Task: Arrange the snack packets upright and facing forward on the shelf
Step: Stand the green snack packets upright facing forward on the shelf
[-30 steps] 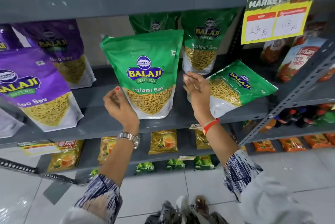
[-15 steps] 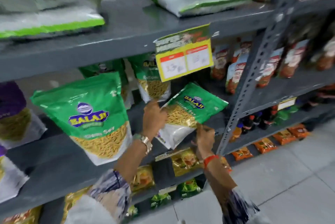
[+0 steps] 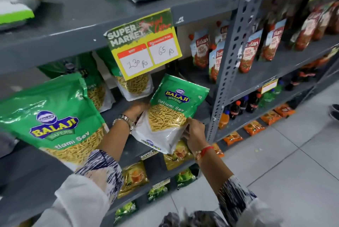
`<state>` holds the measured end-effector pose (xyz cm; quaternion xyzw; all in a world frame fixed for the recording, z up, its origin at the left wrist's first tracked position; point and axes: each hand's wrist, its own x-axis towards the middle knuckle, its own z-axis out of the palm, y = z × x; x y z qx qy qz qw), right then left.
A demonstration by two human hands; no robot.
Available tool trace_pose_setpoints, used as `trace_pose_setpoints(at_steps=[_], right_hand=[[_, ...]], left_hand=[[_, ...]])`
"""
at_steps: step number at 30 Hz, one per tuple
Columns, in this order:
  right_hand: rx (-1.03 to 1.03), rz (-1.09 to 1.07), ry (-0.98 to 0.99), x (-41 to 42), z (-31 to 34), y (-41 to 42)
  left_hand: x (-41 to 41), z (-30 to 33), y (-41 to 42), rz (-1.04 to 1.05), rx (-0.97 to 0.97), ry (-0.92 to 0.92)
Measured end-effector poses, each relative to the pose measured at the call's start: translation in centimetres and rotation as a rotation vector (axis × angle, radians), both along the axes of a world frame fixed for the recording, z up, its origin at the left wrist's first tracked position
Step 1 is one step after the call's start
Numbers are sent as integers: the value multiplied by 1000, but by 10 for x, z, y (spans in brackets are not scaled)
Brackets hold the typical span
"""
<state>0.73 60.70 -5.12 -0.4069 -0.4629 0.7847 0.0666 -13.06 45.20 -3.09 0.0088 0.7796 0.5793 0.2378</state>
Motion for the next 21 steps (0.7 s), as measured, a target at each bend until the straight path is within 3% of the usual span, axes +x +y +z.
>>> trace_pose_setpoints(at_steps=[3,6,15,21], right_hand=[[157,41,-25,5,3,6],[152,50,-55,8,8,9],[155,-2,187,38,41,6],[145,73,289,57,45,0]], left_hand=[[12,-21,-7,65,59,-131],[37,-16,-15,170,179,-188],[134,5,-30,353,607,-121],[162,-1,-46,470,671,-90]])
